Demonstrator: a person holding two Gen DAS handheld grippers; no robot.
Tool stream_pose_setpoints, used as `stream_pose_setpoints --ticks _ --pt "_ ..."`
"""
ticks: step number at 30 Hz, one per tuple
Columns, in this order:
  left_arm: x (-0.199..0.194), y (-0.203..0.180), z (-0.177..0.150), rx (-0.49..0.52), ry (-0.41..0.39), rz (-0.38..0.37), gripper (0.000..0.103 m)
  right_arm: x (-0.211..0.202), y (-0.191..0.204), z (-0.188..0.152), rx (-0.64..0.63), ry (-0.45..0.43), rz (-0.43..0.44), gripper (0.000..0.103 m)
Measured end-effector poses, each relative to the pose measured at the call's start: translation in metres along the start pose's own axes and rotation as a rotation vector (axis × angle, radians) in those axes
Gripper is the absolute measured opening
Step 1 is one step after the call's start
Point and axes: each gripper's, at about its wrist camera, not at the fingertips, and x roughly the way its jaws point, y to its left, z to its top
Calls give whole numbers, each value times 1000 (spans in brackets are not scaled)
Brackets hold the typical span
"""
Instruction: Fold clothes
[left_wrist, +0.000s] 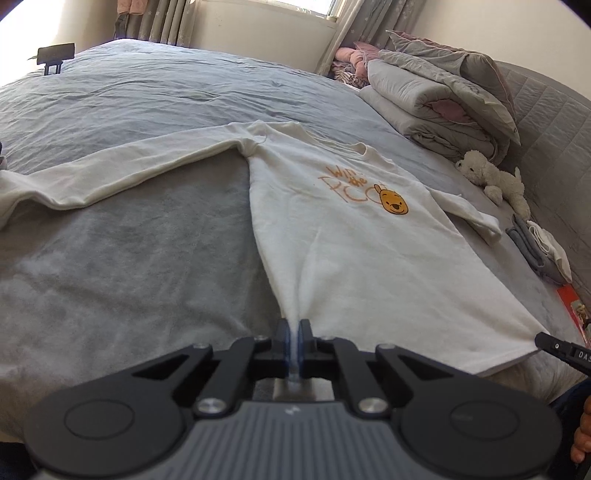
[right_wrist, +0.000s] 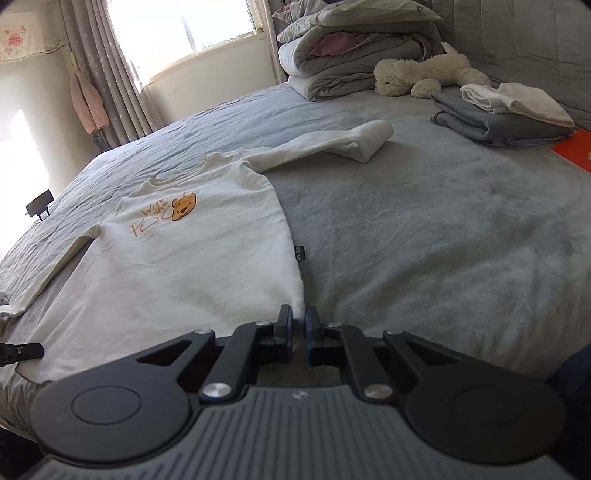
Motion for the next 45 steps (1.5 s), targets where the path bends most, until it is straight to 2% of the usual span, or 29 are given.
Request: stream_pose_setpoints --ticks 2,5,8,10,11,12,13,14,15,16,18,20,22,25,28,30,31,32,34,36,39,40,41,45 --pt "-16 1 1 -12 -28 -22 4 -9 5 6 -23 -6 5 7" --pt "-16 0 -3 -7 -17 -4 4 -21 14 15 -57 -12 13 7" --pt "3 2 -7 17 58 40 5 7 11 5 -88 119 -18 9" --pt "9 7 -6 12 91 49 8 13 6 4 -67 126 -5 10" --pt "7 9 -3 8 80 49 13 15 4 4 -55 125 2 16" --pt "4 11 0 4 68 48 18 11 1 11 -50 99 9 17" --pt "1 11 7 9 46 59 20 7 -1 19 -45 70 16 25" --pt "-2 10 14 15 24 71 23 3 -4 27 -41 40 23 47" --pt "-6 10 21 20 2 83 27 5 -10 42 -29 17 7 56" --pt "-6 7 31 28 -13 81 29 8 -17 59 -15 -6 -11 60" --pt "-4 1 53 28 -28 66 35 25 -40 93 39 -13 -12 60" --pt "4 -8 80 27 -51 51 38 56 -73 126 166 13 -8 60" --pt "21 -17 107 25 -73 48 45 90 -92 140 235 58 -26 60" --pt "60 -21 137 -4 -75 70 47 141 -119 161 331 125 -55 60" --pt "101 -19 147 -9 -70 114 57 174 -114 153 176 164 -128 59" --pt "125 -12 143 -8 -64 166 58 191 -106 147 75 231 -173 60" --pt "138 -9 141 -27 -16 190 58 196 -98 149 3 218 -186 60" --pt "146 -5 142 -48 29 180 58 199 -89 151 -70 188 -193 60" --pt "152 -2 143 -50 33 144 60 210 -84 158 -140 139 -235 60" --pt "155 0 146 -43 12 185 63 214 -80 161 -188 101 -300 59" --pt "159 5 152 -76 4 194 63 213 -65 159 -354 29 -390 46" --pt "160 6 153 -89 1 193 63 212 -60 158 -410 5 -419 33" --pt "162 6 153 -86 6 193 63 212 -55 158 -465 -19 -449 30" --pt "168 4 151 -64 30 185 63 210 -35 155 -687 -118 -566 30"
